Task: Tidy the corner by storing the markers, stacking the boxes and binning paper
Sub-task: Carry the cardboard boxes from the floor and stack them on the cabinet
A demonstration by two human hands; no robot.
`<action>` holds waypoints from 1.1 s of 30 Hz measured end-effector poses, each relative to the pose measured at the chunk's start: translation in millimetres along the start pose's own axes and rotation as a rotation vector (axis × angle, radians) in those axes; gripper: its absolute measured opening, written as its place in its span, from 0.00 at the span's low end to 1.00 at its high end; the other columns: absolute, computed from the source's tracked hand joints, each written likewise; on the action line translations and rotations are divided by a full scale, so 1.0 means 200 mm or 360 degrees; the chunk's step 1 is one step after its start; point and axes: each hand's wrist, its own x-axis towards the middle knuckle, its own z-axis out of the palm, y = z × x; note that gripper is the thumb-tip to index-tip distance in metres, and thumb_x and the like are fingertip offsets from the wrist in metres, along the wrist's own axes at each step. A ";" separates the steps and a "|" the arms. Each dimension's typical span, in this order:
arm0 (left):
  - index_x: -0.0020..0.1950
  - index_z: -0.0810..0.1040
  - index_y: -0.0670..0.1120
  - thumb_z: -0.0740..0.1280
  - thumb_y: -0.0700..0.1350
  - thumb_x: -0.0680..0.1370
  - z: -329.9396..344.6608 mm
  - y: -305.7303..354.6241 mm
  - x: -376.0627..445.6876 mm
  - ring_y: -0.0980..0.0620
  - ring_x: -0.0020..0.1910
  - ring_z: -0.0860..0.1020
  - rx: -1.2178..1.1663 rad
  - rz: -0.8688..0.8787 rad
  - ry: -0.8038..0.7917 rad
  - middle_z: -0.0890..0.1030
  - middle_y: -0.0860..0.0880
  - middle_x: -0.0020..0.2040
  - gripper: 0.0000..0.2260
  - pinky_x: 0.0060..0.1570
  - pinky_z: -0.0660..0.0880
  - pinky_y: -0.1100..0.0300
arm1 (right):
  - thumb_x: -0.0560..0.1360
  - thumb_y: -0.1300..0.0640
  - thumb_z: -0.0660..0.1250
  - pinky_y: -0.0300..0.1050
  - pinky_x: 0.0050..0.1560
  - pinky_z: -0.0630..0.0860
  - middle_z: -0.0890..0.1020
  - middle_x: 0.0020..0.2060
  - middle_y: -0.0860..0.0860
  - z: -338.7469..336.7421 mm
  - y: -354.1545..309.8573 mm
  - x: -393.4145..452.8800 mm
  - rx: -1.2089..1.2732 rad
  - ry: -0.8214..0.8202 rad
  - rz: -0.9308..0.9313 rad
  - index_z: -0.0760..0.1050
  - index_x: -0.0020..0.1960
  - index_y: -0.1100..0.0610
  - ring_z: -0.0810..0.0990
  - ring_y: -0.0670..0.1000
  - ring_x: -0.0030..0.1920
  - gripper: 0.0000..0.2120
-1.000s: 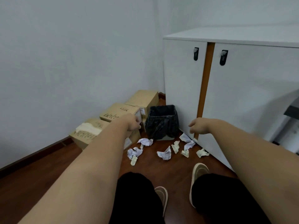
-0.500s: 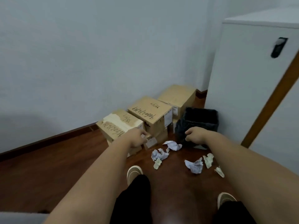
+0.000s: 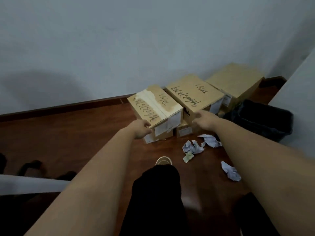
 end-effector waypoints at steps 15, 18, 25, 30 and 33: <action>0.76 0.65 0.43 0.66 0.50 0.79 0.22 -0.20 0.60 0.43 0.71 0.68 -0.0488 -0.0313 -0.0082 0.68 0.43 0.75 0.27 0.64 0.67 0.56 | 0.79 0.55 0.62 0.57 0.64 0.70 0.69 0.69 0.60 0.23 -0.04 0.78 0.0333 -0.0113 0.0188 0.59 0.76 0.60 0.71 0.62 0.65 0.28; 0.76 0.65 0.44 0.67 0.48 0.78 0.25 -0.24 0.69 0.44 0.69 0.70 -0.0629 -0.0370 0.0023 0.69 0.44 0.73 0.28 0.61 0.68 0.57 | 0.78 0.54 0.64 0.54 0.69 0.68 0.65 0.73 0.55 0.29 -0.06 0.93 0.0454 -0.0095 0.0203 0.55 0.77 0.57 0.67 0.59 0.70 0.31; 0.77 0.61 0.50 0.72 0.50 0.74 0.35 -0.29 0.84 0.45 0.64 0.76 -0.1215 -0.0549 0.0085 0.76 0.48 0.68 0.34 0.63 0.73 0.53 | 0.74 0.56 0.67 0.48 0.62 0.71 0.72 0.67 0.52 0.41 -0.08 1.20 0.0684 -0.0046 0.0308 0.64 0.72 0.57 0.71 0.56 0.65 0.28; 0.69 0.72 0.51 0.72 0.54 0.74 0.40 -0.24 0.90 0.49 0.60 0.77 -0.1814 -0.0632 0.0093 0.79 0.51 0.62 0.25 0.53 0.78 0.53 | 0.63 0.41 0.73 0.57 0.66 0.70 0.66 0.72 0.55 0.45 -0.04 1.32 0.0895 -0.0073 0.0534 0.65 0.73 0.52 0.70 0.60 0.67 0.42; 0.66 0.75 0.50 0.75 0.51 0.72 0.37 -0.23 0.94 0.50 0.54 0.80 -0.2095 -0.0767 0.0344 0.82 0.52 0.58 0.23 0.50 0.79 0.53 | 0.64 0.45 0.76 0.58 0.63 0.72 0.66 0.67 0.53 0.47 -0.10 1.32 0.0934 -0.0043 0.0556 0.67 0.69 0.50 0.70 0.59 0.62 0.37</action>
